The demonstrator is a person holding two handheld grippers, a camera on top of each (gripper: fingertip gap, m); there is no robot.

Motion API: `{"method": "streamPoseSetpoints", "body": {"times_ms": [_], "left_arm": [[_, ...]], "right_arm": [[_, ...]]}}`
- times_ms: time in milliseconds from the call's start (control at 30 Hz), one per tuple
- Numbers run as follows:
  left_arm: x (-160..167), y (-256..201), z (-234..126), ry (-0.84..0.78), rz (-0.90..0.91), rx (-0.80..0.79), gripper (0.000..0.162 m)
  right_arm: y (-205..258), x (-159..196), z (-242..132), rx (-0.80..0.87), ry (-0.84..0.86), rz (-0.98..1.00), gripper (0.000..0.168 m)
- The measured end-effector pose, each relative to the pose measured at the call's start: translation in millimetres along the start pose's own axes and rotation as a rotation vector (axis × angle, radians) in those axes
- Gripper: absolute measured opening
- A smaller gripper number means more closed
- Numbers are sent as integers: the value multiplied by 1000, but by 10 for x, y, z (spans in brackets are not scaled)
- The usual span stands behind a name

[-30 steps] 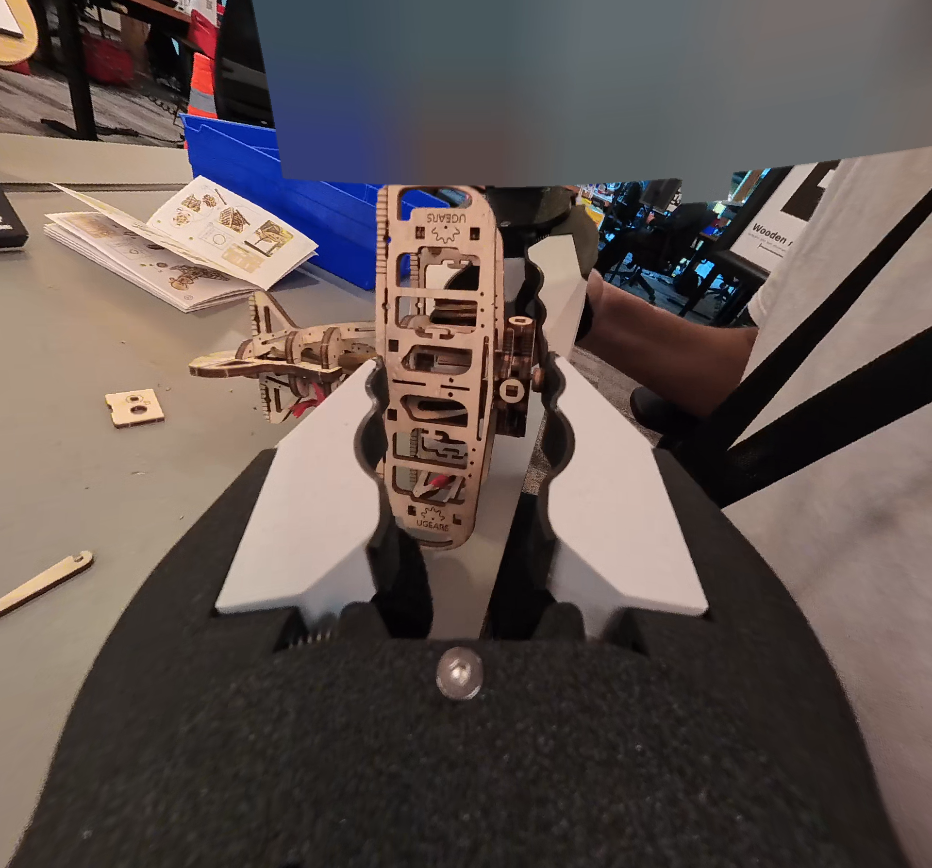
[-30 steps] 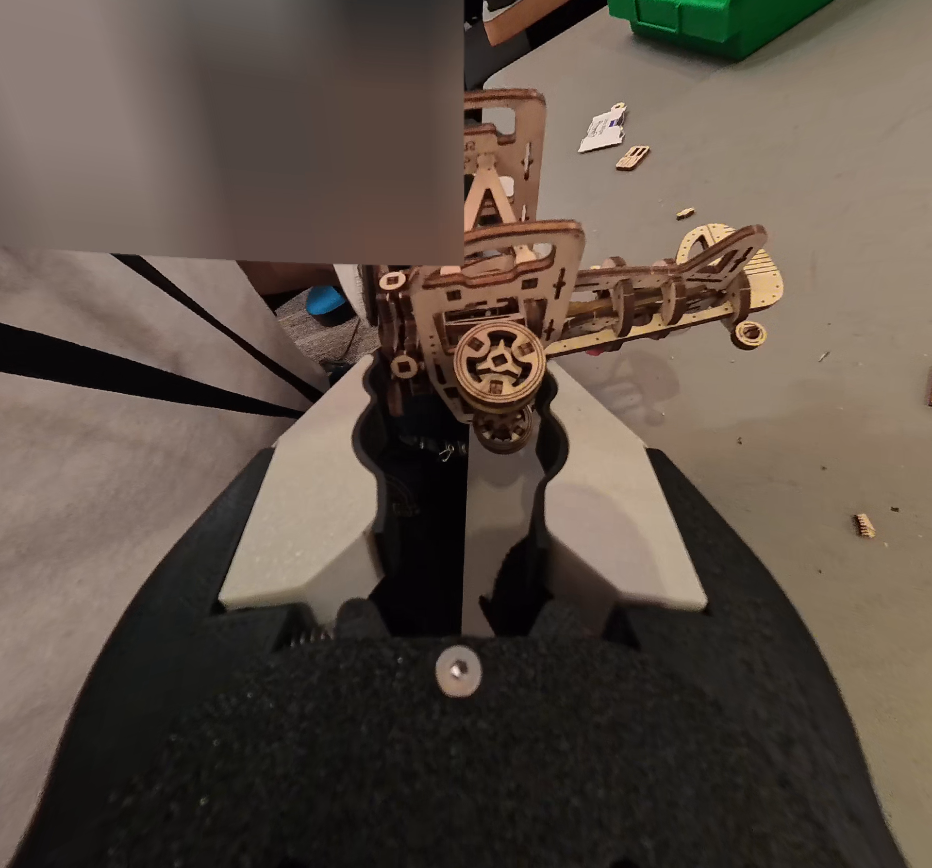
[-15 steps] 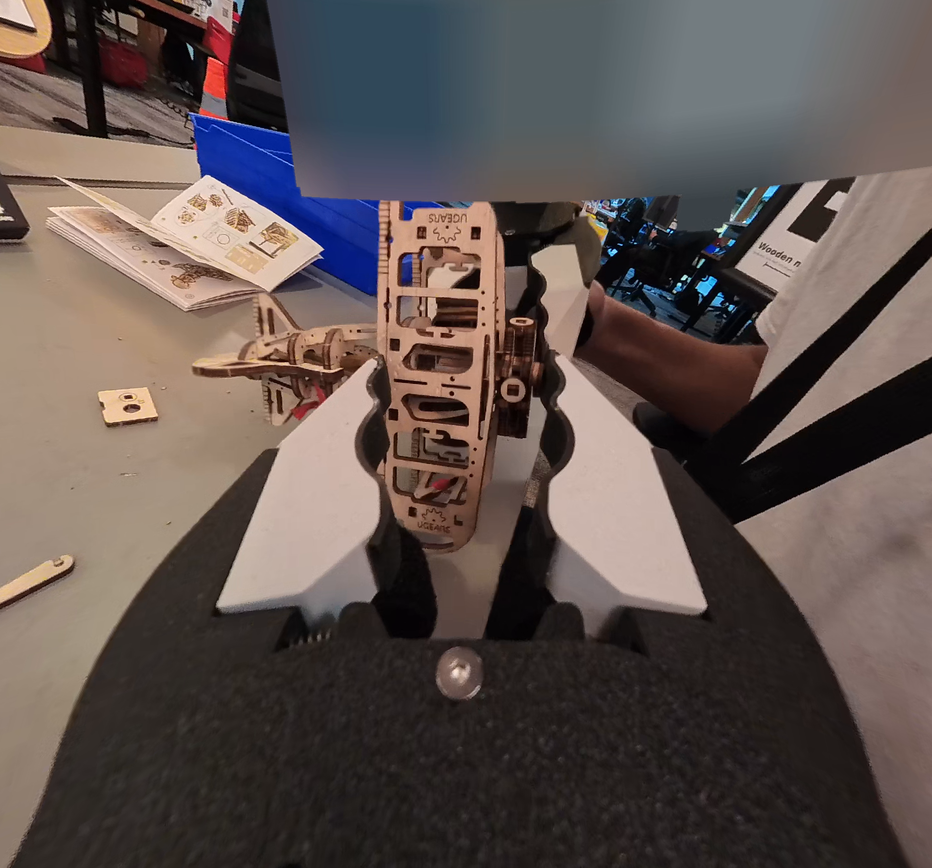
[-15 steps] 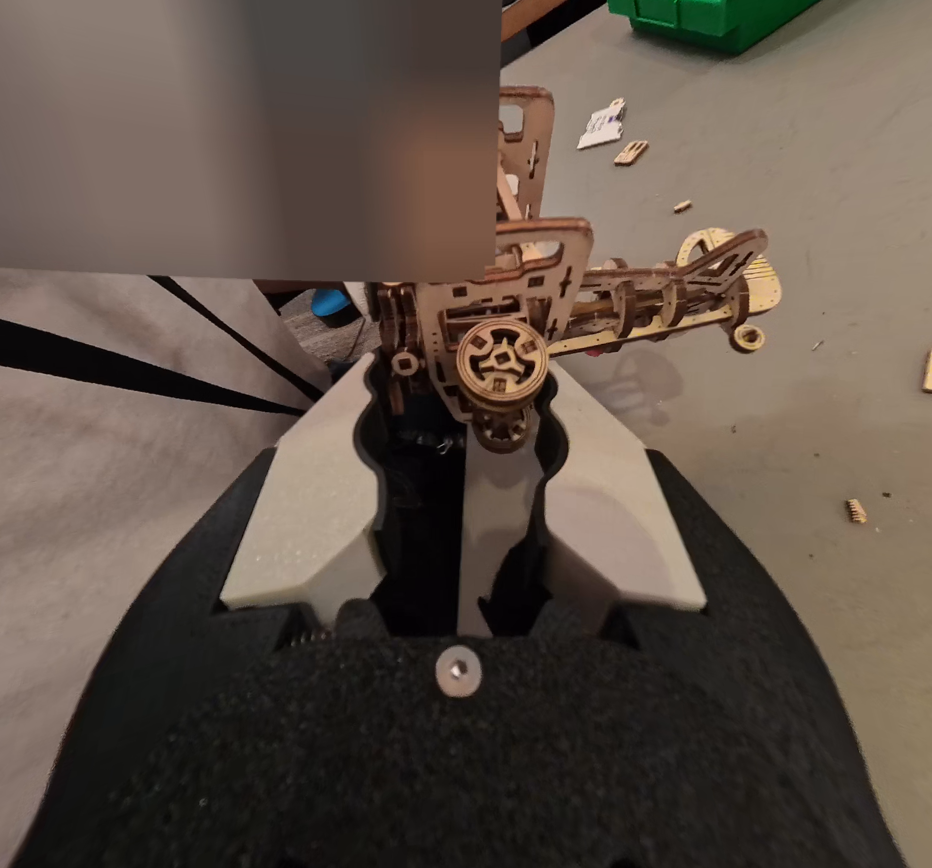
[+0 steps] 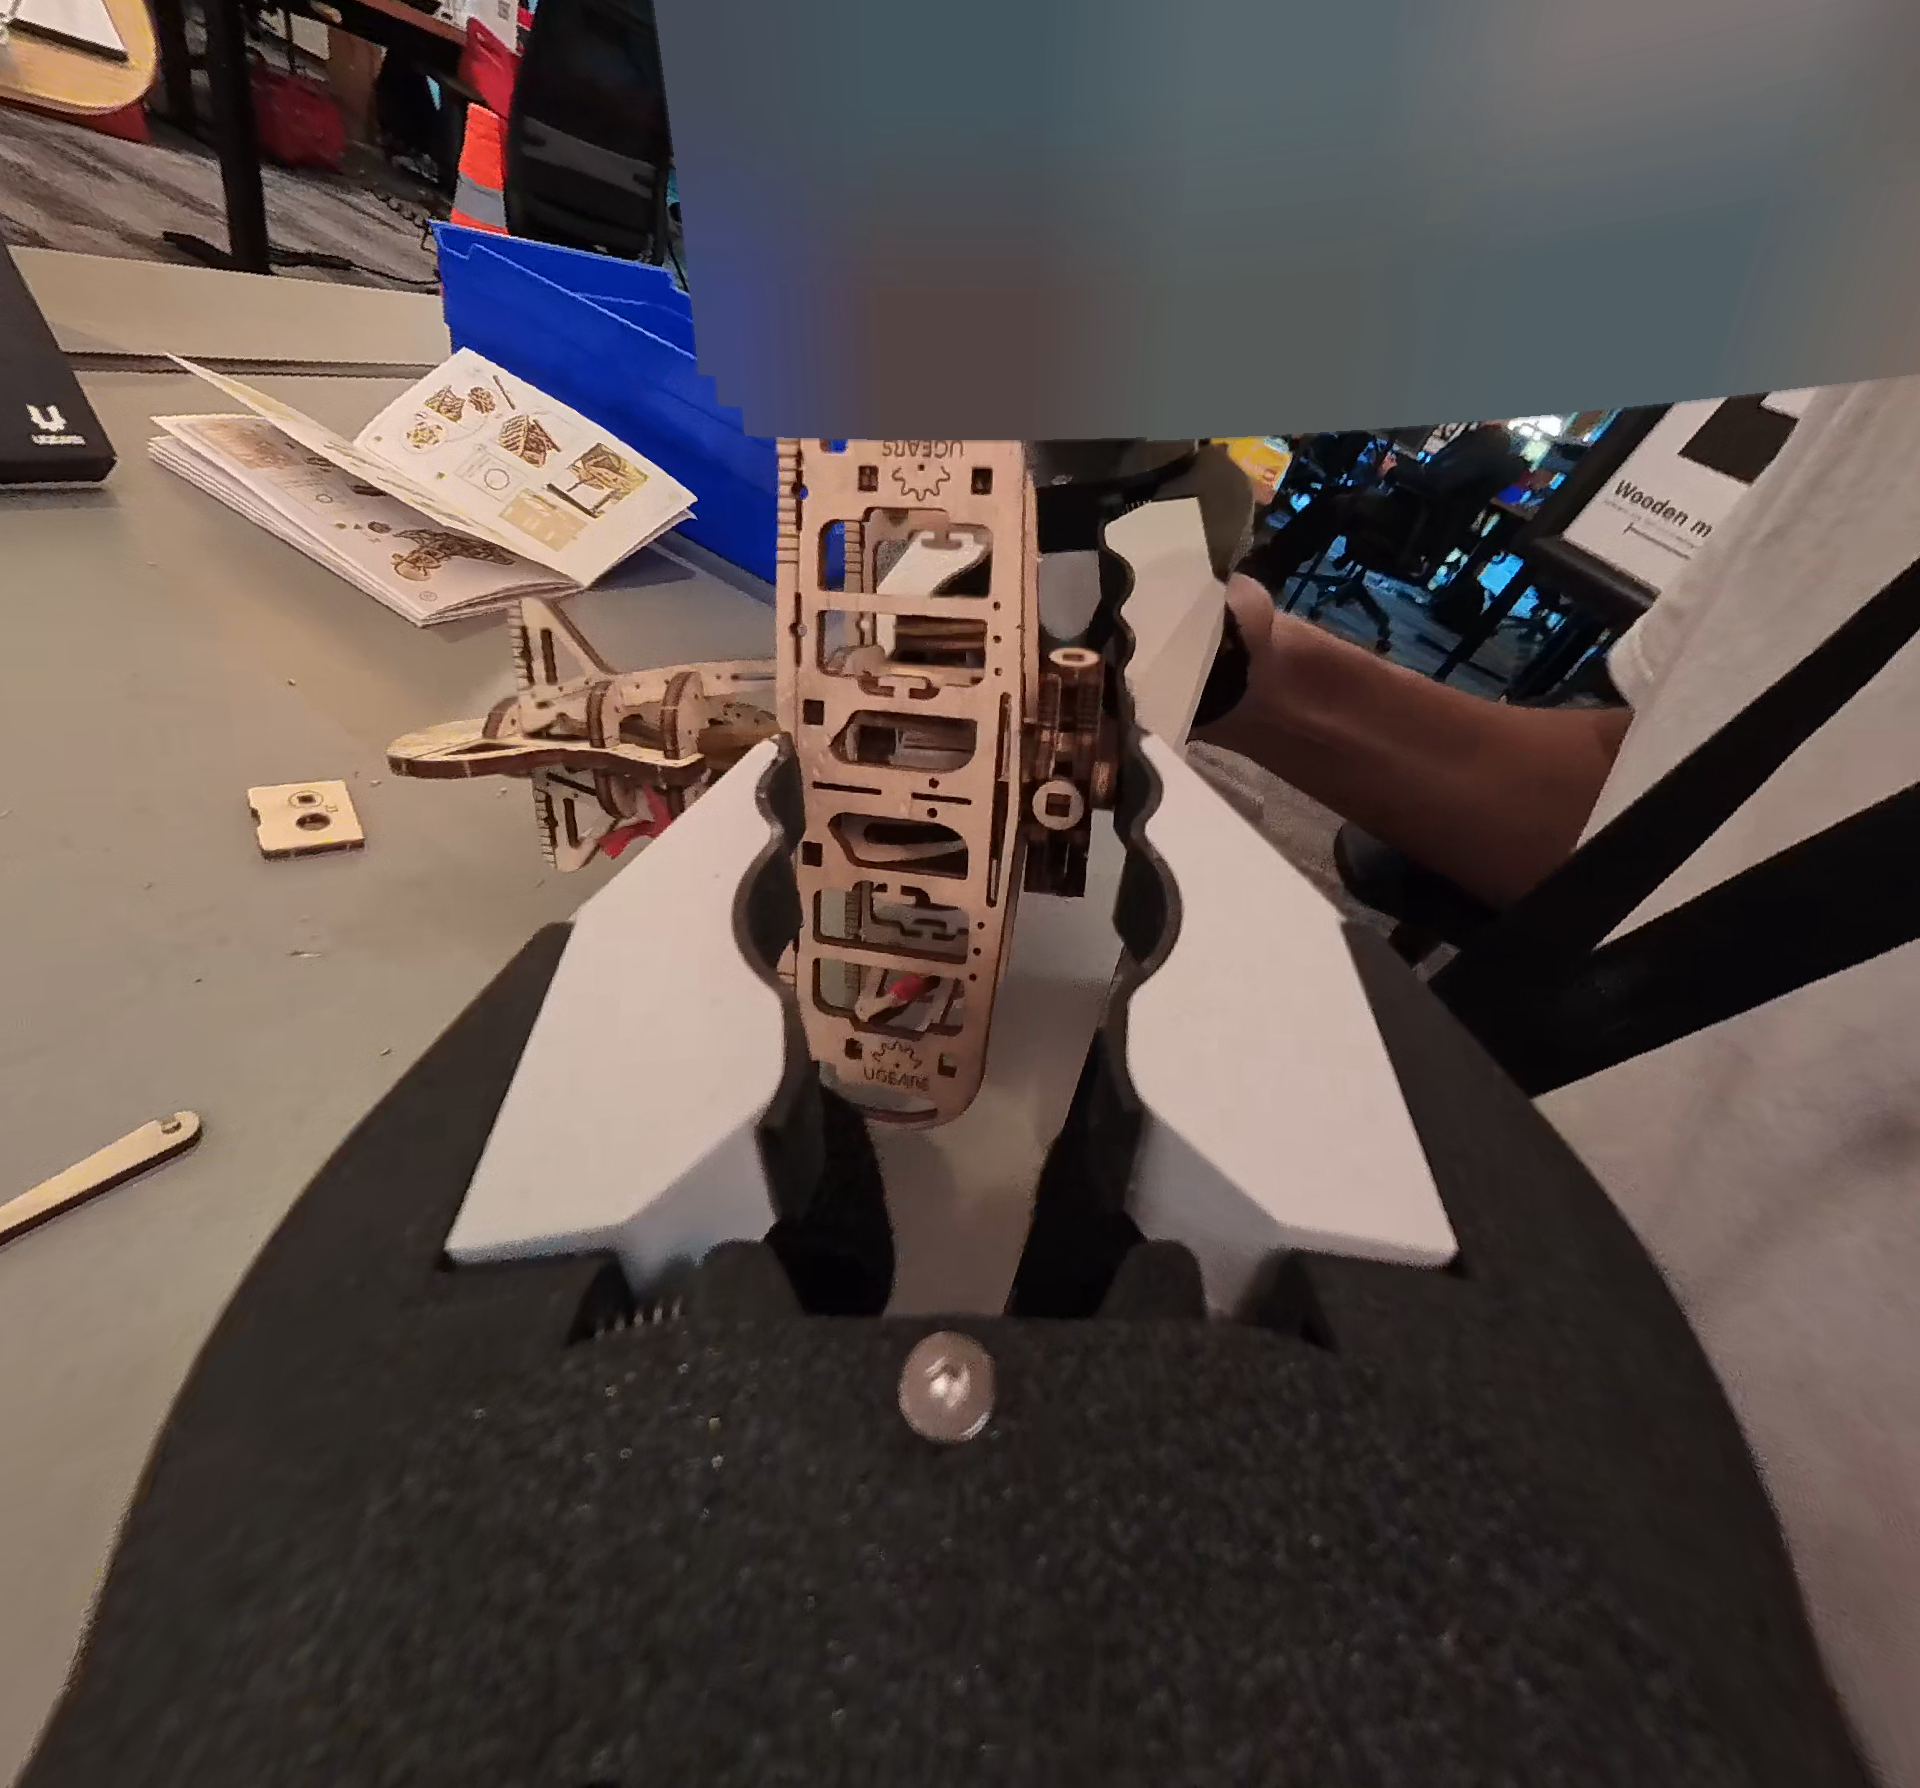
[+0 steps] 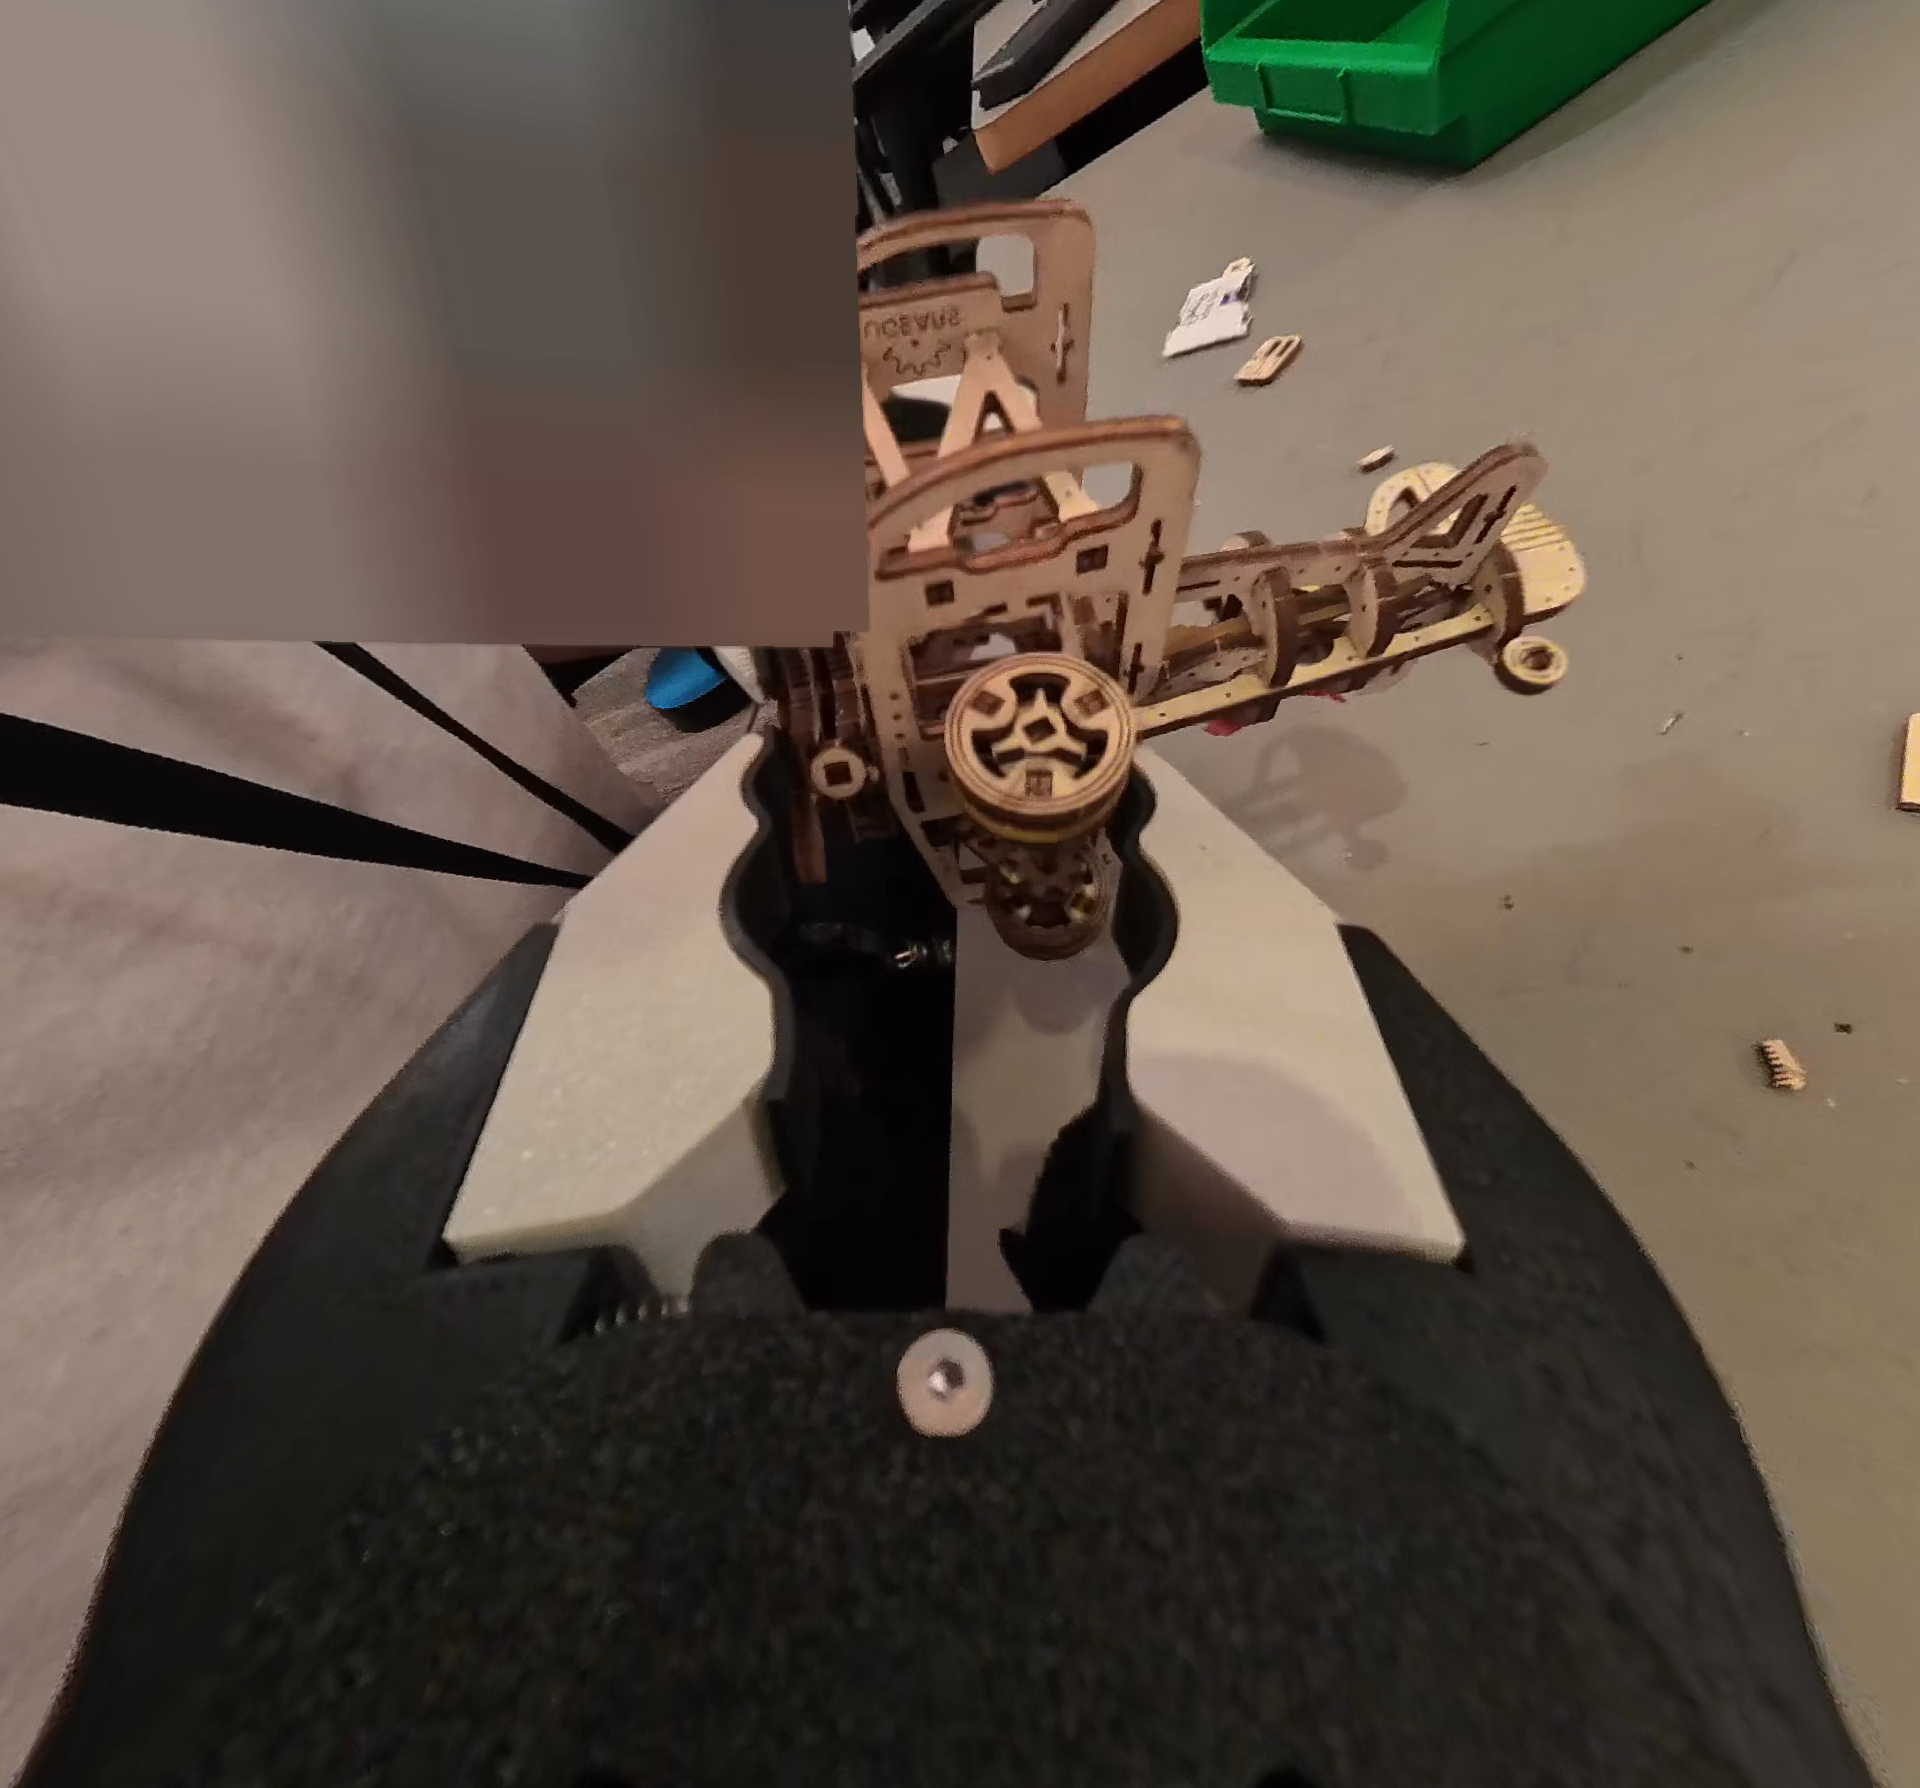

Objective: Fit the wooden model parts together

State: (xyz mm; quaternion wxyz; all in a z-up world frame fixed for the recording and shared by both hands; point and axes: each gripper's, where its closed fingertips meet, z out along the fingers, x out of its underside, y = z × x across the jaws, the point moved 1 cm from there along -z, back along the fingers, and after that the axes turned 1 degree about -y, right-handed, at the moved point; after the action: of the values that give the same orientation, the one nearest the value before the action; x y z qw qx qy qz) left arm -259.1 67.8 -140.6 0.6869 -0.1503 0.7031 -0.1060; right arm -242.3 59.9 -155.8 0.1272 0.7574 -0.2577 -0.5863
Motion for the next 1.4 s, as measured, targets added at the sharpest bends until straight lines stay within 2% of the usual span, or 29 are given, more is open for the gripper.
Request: {"method": "streamPoseSetpoints", "body": {"times_ms": [333,600,767,867,933,1000,1100,1367,1400], "left_arm": [[46,-4,36,6,-6,-10,58],[3,210,64,52,-87,-25,58],[-182,457,47,133,-112,-90,58],[-226,597,67,270,-153,-123,59],[-181,678,91,355,-197,-170,58],[-161,752,121,366,-259,-228,59],[-196,742,165,343,-354,-219,58],[-58,621,220,416,-312,-275,58],[-47,616,218,421,-303,-285,58]], "right_arm": [[-4,87,-2,-18,55,33,58],[-196,2,18,-6,-74,78,60],[-411,-3,-89,112,-91,3,71],[-542,-35,-262,287,-104,-83,71],[-543,-190,-374,457,-159,-210,59],[-440,-263,-368,583,-122,-301,45],[-408,-192,-255,729,-28,-322,49],[-340,-112,-132,787,-18,-245,6],[-349,-97,-137,800,-4,-245,5]]}}
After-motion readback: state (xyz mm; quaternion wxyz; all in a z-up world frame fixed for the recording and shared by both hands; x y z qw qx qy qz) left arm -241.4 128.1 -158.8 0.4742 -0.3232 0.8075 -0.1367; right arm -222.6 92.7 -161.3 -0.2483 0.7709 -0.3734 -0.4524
